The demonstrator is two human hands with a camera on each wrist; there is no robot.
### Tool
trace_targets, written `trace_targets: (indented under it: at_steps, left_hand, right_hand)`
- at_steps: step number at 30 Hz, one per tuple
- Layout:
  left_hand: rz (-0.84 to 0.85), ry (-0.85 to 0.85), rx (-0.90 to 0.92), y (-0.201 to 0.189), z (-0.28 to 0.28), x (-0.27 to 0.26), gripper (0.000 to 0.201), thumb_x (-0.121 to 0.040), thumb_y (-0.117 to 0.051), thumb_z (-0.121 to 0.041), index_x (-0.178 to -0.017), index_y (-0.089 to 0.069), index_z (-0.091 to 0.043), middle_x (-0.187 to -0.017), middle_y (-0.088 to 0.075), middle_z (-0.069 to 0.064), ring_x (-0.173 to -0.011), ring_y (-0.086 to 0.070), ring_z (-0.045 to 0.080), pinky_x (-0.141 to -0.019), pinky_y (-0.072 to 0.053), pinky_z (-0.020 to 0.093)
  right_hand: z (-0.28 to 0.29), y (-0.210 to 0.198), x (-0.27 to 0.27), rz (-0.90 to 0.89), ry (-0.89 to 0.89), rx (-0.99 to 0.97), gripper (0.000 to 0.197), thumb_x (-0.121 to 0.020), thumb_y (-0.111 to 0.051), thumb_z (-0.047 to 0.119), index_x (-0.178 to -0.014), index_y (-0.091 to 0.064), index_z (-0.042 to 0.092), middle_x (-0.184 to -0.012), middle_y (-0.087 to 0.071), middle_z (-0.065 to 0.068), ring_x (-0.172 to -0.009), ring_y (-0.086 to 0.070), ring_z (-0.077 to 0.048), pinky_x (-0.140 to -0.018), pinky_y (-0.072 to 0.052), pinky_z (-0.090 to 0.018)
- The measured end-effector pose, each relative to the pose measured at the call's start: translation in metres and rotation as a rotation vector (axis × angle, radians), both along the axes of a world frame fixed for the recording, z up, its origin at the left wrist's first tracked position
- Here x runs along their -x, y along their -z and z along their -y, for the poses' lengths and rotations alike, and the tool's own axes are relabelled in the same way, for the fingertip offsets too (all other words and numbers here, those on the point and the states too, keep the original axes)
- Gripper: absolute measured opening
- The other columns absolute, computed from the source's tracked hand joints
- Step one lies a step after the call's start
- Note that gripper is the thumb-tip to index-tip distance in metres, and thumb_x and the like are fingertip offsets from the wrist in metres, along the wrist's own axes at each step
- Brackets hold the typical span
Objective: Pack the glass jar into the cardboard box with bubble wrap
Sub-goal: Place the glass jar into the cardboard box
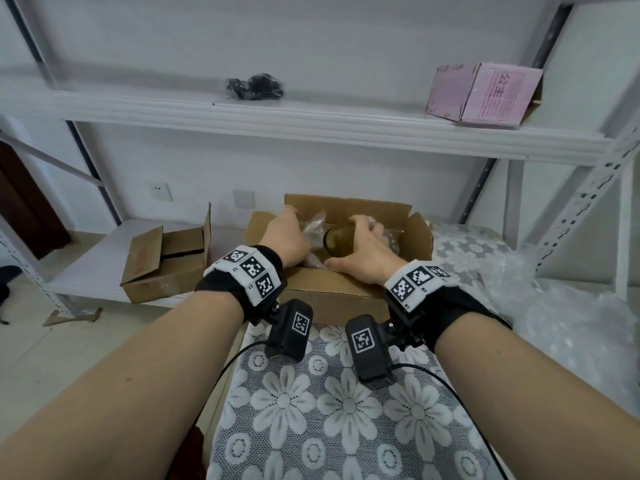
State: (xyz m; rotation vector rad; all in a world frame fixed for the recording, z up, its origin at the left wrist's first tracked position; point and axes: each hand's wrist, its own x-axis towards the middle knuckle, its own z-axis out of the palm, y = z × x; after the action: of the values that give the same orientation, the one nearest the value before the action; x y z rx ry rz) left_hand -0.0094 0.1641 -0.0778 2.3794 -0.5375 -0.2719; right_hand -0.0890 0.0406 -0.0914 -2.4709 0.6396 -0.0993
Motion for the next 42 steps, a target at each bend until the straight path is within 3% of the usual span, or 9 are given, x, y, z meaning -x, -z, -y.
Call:
trace_targets:
  at_steps: [5, 11, 14, 19, 25, 30, 35, 39, 42]
  left_hand:
    - [0.388, 0.116, -0.119, 0.006, -0.004, 0.002, 0.013, -0.087, -0.061, -0.003, -0.096, -0.062, -0.012, -0.108, -0.056, 0.007, -0.096, -0.059, 0.023, -0.086, -0.050, 0.034]
    - [0.090, 0.319, -0.403, 0.005, 0.009, 0.000, 0.029, -0.096, -0.048, -0.014, -0.120, -0.062, -0.008, -0.121, -0.063, 0.012, -0.109, -0.060, 0.028, -0.090, -0.047, 0.033]
    - [0.027, 0.355, -0.429, 0.004, 0.012, 0.002, 0.039, -0.096, -0.048, -0.015, -0.135, -0.050, -0.010, -0.135, -0.055, 0.011, -0.121, -0.053, 0.027, -0.100, -0.042, 0.034]
    - [-0.019, 0.374, -0.354, -0.001, 0.010, 0.001, 0.056, -0.095, -0.049, -0.009, -0.148, -0.032, -0.017, -0.152, -0.038, 0.006, -0.137, -0.038, 0.023, -0.110, -0.031, 0.031]
    - [0.087, 0.317, -0.083, -0.003, -0.004, 0.003, 0.039, -0.092, -0.058, -0.012, -0.130, -0.056, -0.021, -0.132, -0.057, 0.001, -0.115, -0.056, 0.015, -0.090, -0.041, 0.021]
    - [-0.016, 0.438, -0.296, -0.005, -0.002, 0.011, 0.035, -0.096, -0.052, -0.037, -0.124, -0.065, -0.019, -0.124, -0.065, -0.001, -0.108, -0.057, 0.013, -0.093, -0.041, 0.025]
    - [-0.086, 0.442, -0.301, 0.000, 0.001, 0.012, 0.057, -0.075, -0.062, -0.068, -0.100, -0.064, -0.016, -0.108, -0.065, -0.003, -0.101, -0.060, 0.016, -0.095, -0.046, 0.034]
    - [-0.103, 0.457, -0.317, -0.001, 0.002, 0.014, 0.078, -0.069, -0.069, -0.065, -0.126, -0.058, -0.013, -0.120, -0.063, 0.000, -0.108, -0.059, 0.017, -0.093, -0.046, 0.030]
    - [-0.148, 0.470, -0.310, -0.003, 0.001, 0.015, 0.077, -0.070, -0.070, -0.063, -0.131, -0.055, -0.019, -0.126, -0.060, -0.004, -0.119, -0.056, 0.019, -0.100, -0.043, 0.031]
  right_hand:
    - [0.000, -0.001, 0.002, 0.011, 0.009, 0.010, 0.093, -0.067, -0.077, 0.045, -0.139, -0.024, 0.022, -0.141, -0.029, -0.012, -0.131, -0.033, -0.032, -0.109, -0.034, -0.046]
    - [-0.003, 0.000, -0.003, -0.167, -0.006, 0.079, 0.059, -0.074, -0.070, 0.053, -0.114, -0.049, 0.014, -0.131, -0.036, -0.013, -0.118, -0.045, -0.033, -0.101, -0.041, -0.044]
    - [0.000, -0.003, -0.009, -0.262, -0.046, 0.036, 0.044, -0.079, -0.065, 0.054, -0.091, -0.055, 0.013, -0.106, -0.049, -0.006, -0.097, -0.050, -0.022, -0.076, -0.044, -0.029]
    - [0.004, 0.001, -0.012, -0.296, -0.030, 0.140, 0.072, -0.078, -0.065, 0.053, -0.134, -0.049, 0.010, -0.136, -0.052, -0.008, -0.121, -0.052, -0.028, -0.101, -0.045, -0.042]
    - [0.023, -0.006, 0.003, 0.096, 0.001, 0.114, 0.027, -0.095, -0.048, 0.022, -0.114, -0.066, 0.019, -0.130, -0.056, -0.004, -0.111, -0.058, -0.025, -0.097, -0.049, -0.042]
    - [0.027, -0.008, 0.008, -0.236, -0.150, 0.018, 0.043, -0.100, -0.033, 0.027, -0.142, -0.040, 0.033, -0.151, -0.036, -0.005, -0.136, -0.038, -0.025, -0.112, -0.029, -0.037]
    - [0.018, -0.010, 0.005, -0.414, -0.134, -0.016, 0.051, -0.102, -0.024, 0.040, -0.145, -0.037, 0.015, -0.151, -0.037, -0.010, -0.136, -0.038, -0.025, -0.111, -0.028, -0.035]
    - [0.015, -0.008, 0.002, -0.527, -0.106, -0.026, 0.055, -0.102, -0.020, 0.042, -0.147, -0.034, 0.014, -0.153, -0.034, -0.008, -0.139, -0.034, -0.023, -0.114, -0.025, -0.038]
    - [0.018, -0.009, 0.004, -0.379, -0.016, -0.040, 0.050, -0.099, -0.032, 0.039, -0.133, -0.051, 0.008, -0.135, -0.054, -0.013, -0.119, -0.055, -0.027, -0.100, -0.042, -0.036]
